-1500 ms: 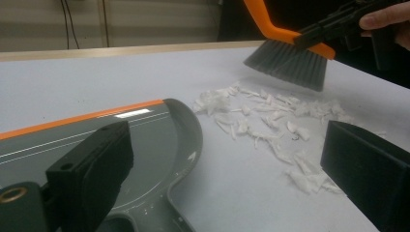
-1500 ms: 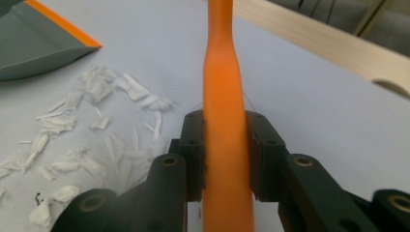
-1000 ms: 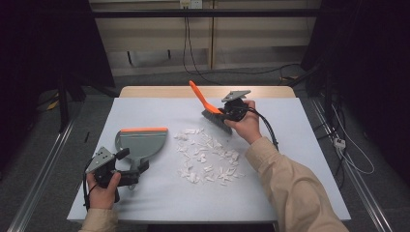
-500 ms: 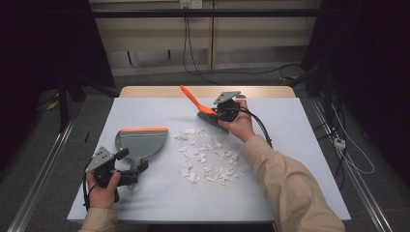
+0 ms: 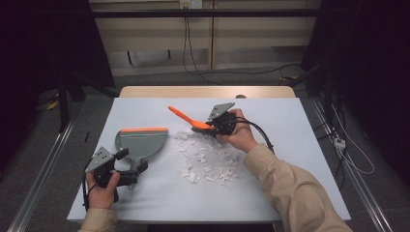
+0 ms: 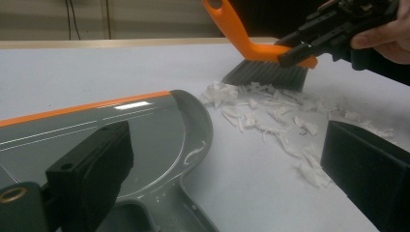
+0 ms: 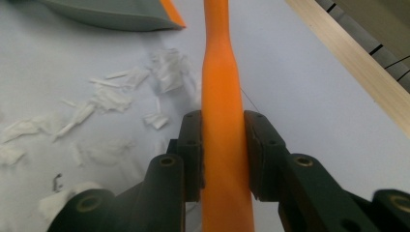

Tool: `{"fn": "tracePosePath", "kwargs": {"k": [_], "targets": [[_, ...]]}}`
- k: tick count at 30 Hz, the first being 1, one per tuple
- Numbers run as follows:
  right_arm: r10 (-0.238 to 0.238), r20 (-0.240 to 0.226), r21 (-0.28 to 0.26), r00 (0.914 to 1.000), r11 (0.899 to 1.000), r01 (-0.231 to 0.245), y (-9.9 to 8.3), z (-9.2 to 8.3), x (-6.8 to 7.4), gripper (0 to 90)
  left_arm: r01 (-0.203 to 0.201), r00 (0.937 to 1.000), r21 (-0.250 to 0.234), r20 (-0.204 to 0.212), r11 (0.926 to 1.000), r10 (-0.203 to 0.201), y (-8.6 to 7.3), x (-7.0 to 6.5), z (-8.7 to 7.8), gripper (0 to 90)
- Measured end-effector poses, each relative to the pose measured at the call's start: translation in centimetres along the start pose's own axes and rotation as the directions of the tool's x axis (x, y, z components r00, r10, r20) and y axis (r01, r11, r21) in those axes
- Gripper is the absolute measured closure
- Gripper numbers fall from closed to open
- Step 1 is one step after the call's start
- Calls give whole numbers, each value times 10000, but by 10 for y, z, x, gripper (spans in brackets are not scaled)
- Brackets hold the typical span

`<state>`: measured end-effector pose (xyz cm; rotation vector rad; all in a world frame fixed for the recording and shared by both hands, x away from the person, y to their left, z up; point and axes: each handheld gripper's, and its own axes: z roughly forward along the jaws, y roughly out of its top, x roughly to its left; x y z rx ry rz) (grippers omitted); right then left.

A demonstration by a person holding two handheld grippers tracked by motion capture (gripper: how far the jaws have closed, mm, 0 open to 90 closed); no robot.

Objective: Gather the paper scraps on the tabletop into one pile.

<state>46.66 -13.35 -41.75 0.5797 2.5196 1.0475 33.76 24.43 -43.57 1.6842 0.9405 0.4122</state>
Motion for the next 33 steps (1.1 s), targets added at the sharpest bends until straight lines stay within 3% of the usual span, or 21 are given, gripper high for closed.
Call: {"fn": "tracePosePath", "kwargs": {"k": [7, 9, 15, 28, 33], "targets": [[-82, -792, -93, 9968, 9999, 74, -4, -18, 15, 717, -124, 9999, 80, -44, 9999, 124, 0, -1, 0, 44], [109, -1100, -381, 9939, 9992, -152, -3, -26, 18, 717, -104, 9999, 67, -65, 9999, 104, 0, -1, 0, 44], [209, -511, -831, 9985, 9962, -251, 2, -37, 9, 717, -105, 9999, 85, -65, 9999, 105, 0, -2, -1, 44], [686, -126, -935, 9976, 9932, -695, 14, 9, -11, 717, -1, 10000, 159, -16, 9999, 1, -2, 1, 2, 44], [490, 191, -810, 9986, 9956, -473, 19, 28, -10, 717, 21, 10000, 186, -57, 9998, -20, -3, 2, 2, 44]]}}
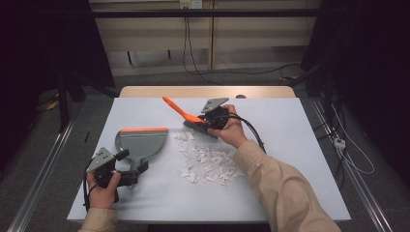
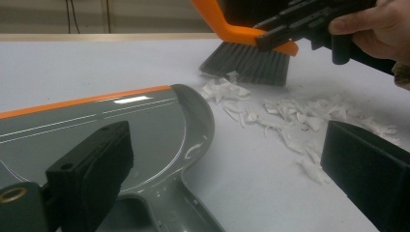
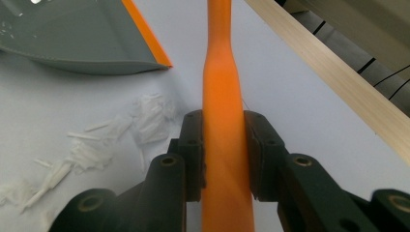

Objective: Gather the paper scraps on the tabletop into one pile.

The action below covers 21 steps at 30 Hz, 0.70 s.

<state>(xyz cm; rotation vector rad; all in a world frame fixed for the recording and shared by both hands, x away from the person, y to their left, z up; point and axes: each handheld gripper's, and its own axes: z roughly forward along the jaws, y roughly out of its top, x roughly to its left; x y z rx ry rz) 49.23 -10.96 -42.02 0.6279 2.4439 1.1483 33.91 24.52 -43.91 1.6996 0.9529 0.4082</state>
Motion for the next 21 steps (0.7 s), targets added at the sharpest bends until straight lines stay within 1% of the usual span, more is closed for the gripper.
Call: {"fn": "tracePosePath", "kwargs": {"k": [1, 2, 4, 6, 7, 8, 9, 10, 11, 13, 14, 16, 17, 18, 19, 21], "targets": [[9, -10, 4, 10000, 10000, -9, 1, 3, 1, 717, 89, 10000, -61, 7, 9999, -89, 0, 0, 0, 44], [-37, -139, 11, 9999, 10000, 37, 3, 6, 3, 717, 14, 10000, 2, 1, 10000, -14, 0, 0, 0, 44], [-183, -270, 44, 9995, 9998, 184, 5, 8, 7, 716, -2, 10000, -7, -4, 10000, 2, 0, 0, 0, 44], [-421, -419, 139, 9982, 9990, 427, 6, 8, 12, 714, 2, 10000, -27, 8, 10000, -2, 0, 0, -1, 44], [-451, -608, 197, 9971, 9987, 464, 6, 7, 14, 708, -35, 10000, 5, -10, 10000, 35, 0, 0, -1, 44], [-366, -971, 230, 9946, 9990, 390, 5, 6, 14, 707, 40, 10000, -52, -27, 10000, -40, -1, -1, 0, 44], [-548, -1111, 262, 9923, 9980, 581, 5, 3, 16, 706, -23, 10000, -8, -41, 10000, 22, -1, -1, -1, 44], [-722, -1149, 377, 9908, 9963, 769, 5, 0, 19, 707, -47, 10000, 10, -43, 10000, 47, -1, -1, -1, 44], [-974, -1278, 438, 9870, 9936, 1037, 5, -4, 21, 710, -62, 10000, 22, -38, 10000, 62, -1, -1, -1, 44], [-1224, -1369, 551, 9830, 9899, 1310, 4, -12, 27, 715, -84, 9999, 19, -70, 10000, 84, -1, -1, -1, 44], [-1264, -1477, 554, 9809, 9892, 1359, 3, -16, 29, 717, -86, 9999, 23, -84, 10000, 87, -1, -1, -1, 44], [-1199, -1686, 560, 9784, 9898, 1310, 0, -24, 33, 718, -62, 9999, 17, -97, 10000, 62, -1, -1, -1, 44], [-1231, -1679, 568, 9781, 9893, 1343, -1, -28, 34, 718, -43, 9999, -2, -91, 10000, 43, -1, -1, -1, 44], [-1262, -1568, 522, 9795, 9894, 1359, -3, -31, 34, 718, 9, 9999, -45, -110, 10000, -10, -1, -1, -1, 44], [-1186, -1500, 450, 9815, 9909, 1266, -3, -33, 33, 718, -3, 9999, -55, -117, 10000, 3, -1, -2, -2, 44], [-865, -1263, 210, 9882, 9957, 898, -3, -39, 27, 718, -58, 9999, -61, -130, 10000, 57, 0, -2, -2, 44]]}}
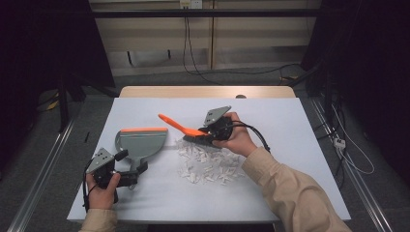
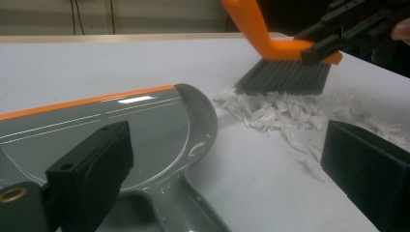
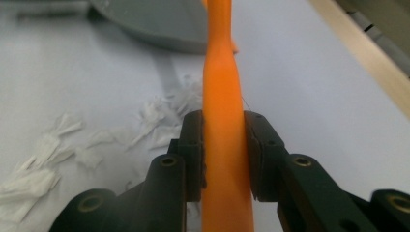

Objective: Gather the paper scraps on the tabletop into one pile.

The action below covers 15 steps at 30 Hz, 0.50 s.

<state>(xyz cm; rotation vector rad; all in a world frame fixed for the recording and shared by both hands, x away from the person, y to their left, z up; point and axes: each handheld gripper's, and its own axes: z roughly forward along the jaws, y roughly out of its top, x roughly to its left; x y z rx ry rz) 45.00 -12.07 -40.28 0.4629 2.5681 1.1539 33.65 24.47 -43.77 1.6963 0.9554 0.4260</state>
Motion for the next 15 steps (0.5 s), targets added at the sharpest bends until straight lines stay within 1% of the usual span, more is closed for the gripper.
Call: {"fn": "tracePosePath", "kwargs": {"k": [1, 3, 5, 6, 8, 9, 11, 13, 14, 15], "targets": [[168, 97, -135, 9998, 9998, -167, 1, -2, -4, 718, 60, 10000, -49, 7, 10000, -60, 0, -1, 0, 44], [457, 246, -382, 9986, 9983, -448, 2, -4, -10, 718, -30, 10000, -11, 34, 10000, 30, 0, -1, 0, 44], [503, 452, -383, 9977, 9981, -486, 5, -1, -16, 718, -19, 10000, 49, 71, 10000, 18, 0, 0, 1, 44], [565, 464, -439, 9973, 9976, -545, 6, 3, -18, 718, 35, 10000, 11, 57, 10000, -35, 0, 0, 1, 44], [587, 596, -463, 9965, 9974, -560, 11, 11, -22, 718, 42, 10000, 2, 72, 10000, -42, 0, 1, 1, 44], [562, 612, -503, 9965, 9973, -532, 13, 16, -24, 718, 31, 10000, -8, 60, 10000, -31, 0, 1, 1, 44], [665, 618, -528, 9959, 9966, -633, 17, 27, -25, 718, 37, 10000, -10, 72, 10000, -37, 0, 2, 0, 44], [491, 731, -353, 9961, 9983, -467, 18, 38, -25, 718, 79, 9999, -35, 85, 10000, -79, 0, 2, -1, 44], [400, 789, -136, 9961, 9991, -390, 18, 44, -24, 718, 94, 9999, -29, 86, 10000, -94, -1, 2, -1, 44], [348, 768, -31, 9964, 9994, -346, 16, 49, -23, 717, 77, 9999, -23, 85, 10000, -77, -1, 3, -1, 44]]}}
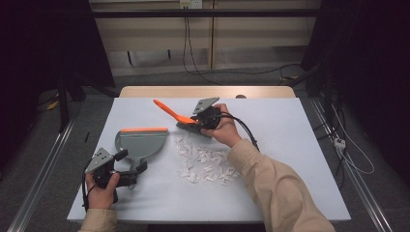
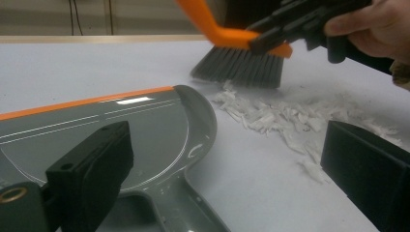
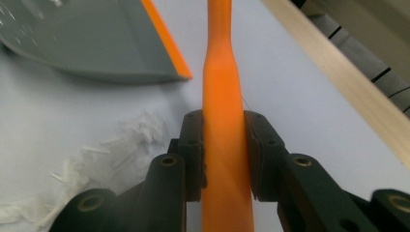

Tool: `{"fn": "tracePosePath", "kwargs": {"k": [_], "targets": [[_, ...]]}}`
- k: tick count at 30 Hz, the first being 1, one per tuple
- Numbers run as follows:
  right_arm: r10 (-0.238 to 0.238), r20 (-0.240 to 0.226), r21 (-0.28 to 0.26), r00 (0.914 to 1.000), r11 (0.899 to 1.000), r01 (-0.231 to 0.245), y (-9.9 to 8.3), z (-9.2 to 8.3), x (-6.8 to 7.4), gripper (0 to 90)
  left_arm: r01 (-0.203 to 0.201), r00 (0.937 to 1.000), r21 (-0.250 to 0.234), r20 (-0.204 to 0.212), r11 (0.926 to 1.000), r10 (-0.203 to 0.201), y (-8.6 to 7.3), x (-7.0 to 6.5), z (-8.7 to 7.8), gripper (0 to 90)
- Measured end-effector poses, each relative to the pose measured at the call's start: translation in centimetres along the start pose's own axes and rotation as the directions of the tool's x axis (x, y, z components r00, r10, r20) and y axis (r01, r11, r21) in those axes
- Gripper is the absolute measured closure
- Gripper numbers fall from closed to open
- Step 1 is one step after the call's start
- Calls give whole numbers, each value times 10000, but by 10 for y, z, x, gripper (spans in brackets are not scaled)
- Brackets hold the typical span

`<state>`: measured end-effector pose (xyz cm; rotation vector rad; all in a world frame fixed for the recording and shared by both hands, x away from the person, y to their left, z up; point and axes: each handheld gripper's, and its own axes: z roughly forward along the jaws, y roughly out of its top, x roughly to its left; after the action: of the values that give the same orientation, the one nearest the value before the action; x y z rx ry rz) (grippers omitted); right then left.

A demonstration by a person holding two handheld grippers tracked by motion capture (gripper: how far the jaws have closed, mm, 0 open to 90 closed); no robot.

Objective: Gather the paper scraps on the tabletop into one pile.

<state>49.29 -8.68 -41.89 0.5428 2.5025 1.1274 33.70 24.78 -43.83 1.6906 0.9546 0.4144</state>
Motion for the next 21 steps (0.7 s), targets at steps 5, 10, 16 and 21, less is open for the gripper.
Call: {"fn": "tracePosePath", "kwargs": {"k": [5, 10, 16, 21], "targets": [[-667, -409, 202, 9969, 9975, 676, 3, -1, 13, 716, -27, 10000, 62, -50, 10000, 27, -1, 2, -1, 44], [-916, -1354, 152, 9865, 9954, 945, 0, -16, 24, 717, -65, 10000, 95, 27, 9999, 65, -2, 2, -2, 44], [-1133, -1681, -209, 9792, 9936, 1113, -3, -44, 30, 717, -97, 9999, 106, 54, 9999, 97, -1, -1, 0, 44], [-701, -1235, -648, 9899, 9959, 624, -6, -61, 18, 717, -101, 9999, 134, 63, 9999, 100, -1, -3, 2, 44]]}}
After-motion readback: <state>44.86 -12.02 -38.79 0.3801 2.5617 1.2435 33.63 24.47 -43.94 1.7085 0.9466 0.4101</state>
